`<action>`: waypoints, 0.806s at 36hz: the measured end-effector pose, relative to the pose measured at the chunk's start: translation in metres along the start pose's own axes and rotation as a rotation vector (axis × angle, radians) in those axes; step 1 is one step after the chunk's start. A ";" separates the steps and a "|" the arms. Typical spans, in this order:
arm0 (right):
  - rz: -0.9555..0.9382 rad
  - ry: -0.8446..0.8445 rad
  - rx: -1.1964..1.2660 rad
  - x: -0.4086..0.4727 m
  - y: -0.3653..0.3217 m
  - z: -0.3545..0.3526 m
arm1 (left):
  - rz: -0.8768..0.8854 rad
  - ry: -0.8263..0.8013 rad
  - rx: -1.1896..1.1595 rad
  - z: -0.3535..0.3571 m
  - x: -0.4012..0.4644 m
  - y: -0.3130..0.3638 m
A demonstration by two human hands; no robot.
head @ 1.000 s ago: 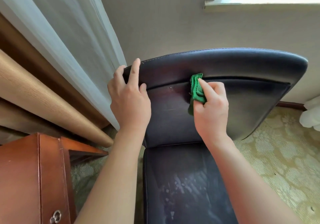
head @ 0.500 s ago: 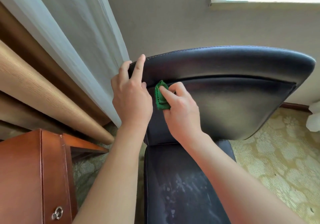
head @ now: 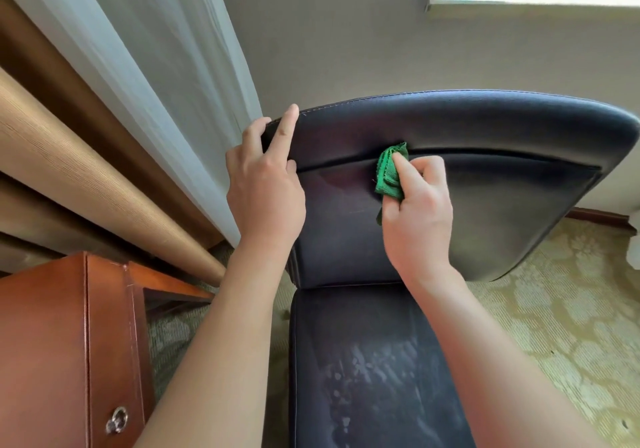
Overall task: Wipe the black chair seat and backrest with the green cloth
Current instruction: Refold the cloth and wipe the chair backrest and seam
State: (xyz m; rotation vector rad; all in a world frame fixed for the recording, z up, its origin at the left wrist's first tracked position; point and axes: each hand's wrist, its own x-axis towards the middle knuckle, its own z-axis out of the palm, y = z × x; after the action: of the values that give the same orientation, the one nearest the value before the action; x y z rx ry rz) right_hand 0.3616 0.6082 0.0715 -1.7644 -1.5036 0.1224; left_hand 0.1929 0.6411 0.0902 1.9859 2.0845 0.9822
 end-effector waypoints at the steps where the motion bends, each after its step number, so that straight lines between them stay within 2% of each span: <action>1: -0.008 -0.019 -0.011 0.001 -0.003 0.001 | 0.003 -0.009 -0.001 0.000 0.001 0.000; 9: -0.143 -0.199 -0.109 0.000 -0.030 0.012 | -0.004 -0.016 -0.018 0.000 0.001 0.001; 13: -0.276 -0.412 -0.077 -0.029 -0.045 0.034 | -0.006 -0.017 -0.010 -0.001 0.000 0.003; 15: -0.260 -0.476 -0.068 -0.045 -0.043 0.039 | 0.005 -0.031 -0.012 -0.003 0.000 0.003; 19: -0.137 -0.346 0.052 -0.052 -0.015 0.019 | 0.022 -0.039 -0.014 -0.004 0.001 0.001; 22: -0.066 -0.116 0.148 -0.038 0.002 -0.007 | 0.004 -0.023 -0.031 -0.001 0.001 0.001; 25: 0.014 0.079 0.098 -0.016 0.018 -0.028 | -0.005 -0.006 -0.038 0.001 -0.001 0.002; 29: 0.172 0.078 0.036 0.005 0.031 -0.036 | -0.004 0.000 -0.040 0.002 0.000 0.003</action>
State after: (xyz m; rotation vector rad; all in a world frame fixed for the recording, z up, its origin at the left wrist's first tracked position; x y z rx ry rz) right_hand 0.4073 0.5950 0.0790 -1.8462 -1.2862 0.1643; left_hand 0.1963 0.6417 0.0899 1.9616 2.0514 1.0157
